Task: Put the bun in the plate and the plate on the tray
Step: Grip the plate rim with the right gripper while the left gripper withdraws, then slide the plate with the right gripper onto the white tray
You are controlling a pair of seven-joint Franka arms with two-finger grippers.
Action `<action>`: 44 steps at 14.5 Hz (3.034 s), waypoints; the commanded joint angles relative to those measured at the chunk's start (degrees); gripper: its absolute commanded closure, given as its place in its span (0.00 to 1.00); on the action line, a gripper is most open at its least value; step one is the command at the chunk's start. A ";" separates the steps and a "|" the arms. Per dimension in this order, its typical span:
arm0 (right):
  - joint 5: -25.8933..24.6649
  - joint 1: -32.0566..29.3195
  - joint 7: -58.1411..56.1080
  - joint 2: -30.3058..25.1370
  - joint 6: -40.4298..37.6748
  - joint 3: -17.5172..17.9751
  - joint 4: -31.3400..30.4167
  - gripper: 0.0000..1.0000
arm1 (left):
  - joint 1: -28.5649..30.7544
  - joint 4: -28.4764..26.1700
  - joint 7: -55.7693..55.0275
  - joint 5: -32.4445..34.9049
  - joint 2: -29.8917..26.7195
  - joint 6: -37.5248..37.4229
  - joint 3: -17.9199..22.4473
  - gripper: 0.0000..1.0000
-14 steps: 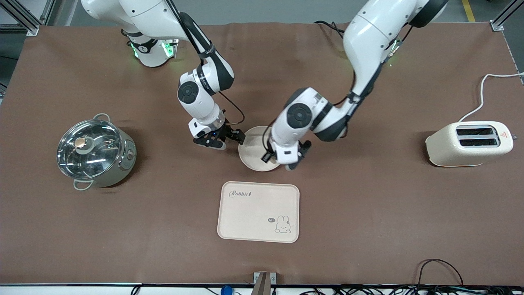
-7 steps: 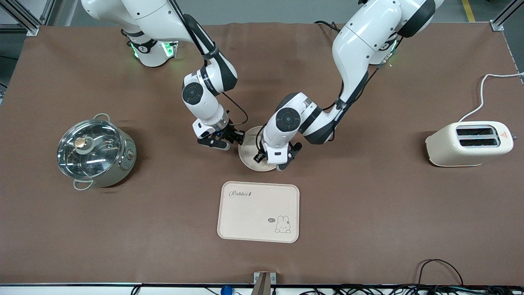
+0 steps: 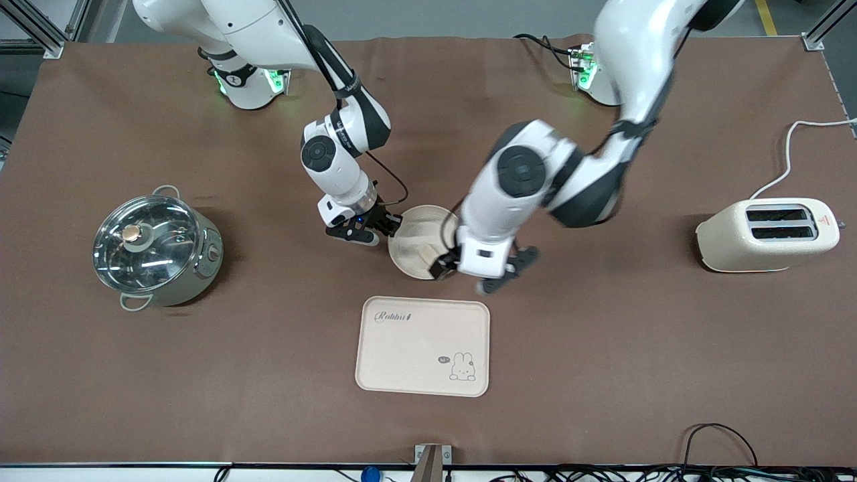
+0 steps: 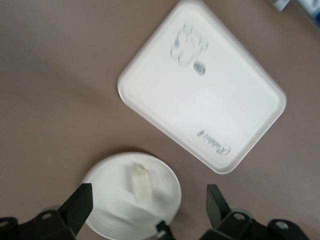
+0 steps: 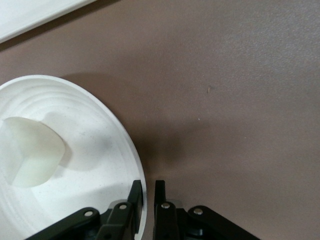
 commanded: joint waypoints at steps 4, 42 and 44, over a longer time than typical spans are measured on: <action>1.38 1.09 0.37 0.36 0.67 -0.61 0.44 0.99 | 17.25 -2.14 28.93 0.53 -15.39 -15.10 -0.38 0.00; -2.14 -11.48 -0.42 24.17 -10.22 -0.96 40.77 0.99 | 20.97 -14.19 59.65 -2.90 -37.21 -32.26 10.25 0.00; -2.05 -11.48 -0.34 24.62 -10.22 -0.96 41.22 0.99 | 21.06 -14.10 59.65 -2.90 -37.21 -32.17 10.25 0.00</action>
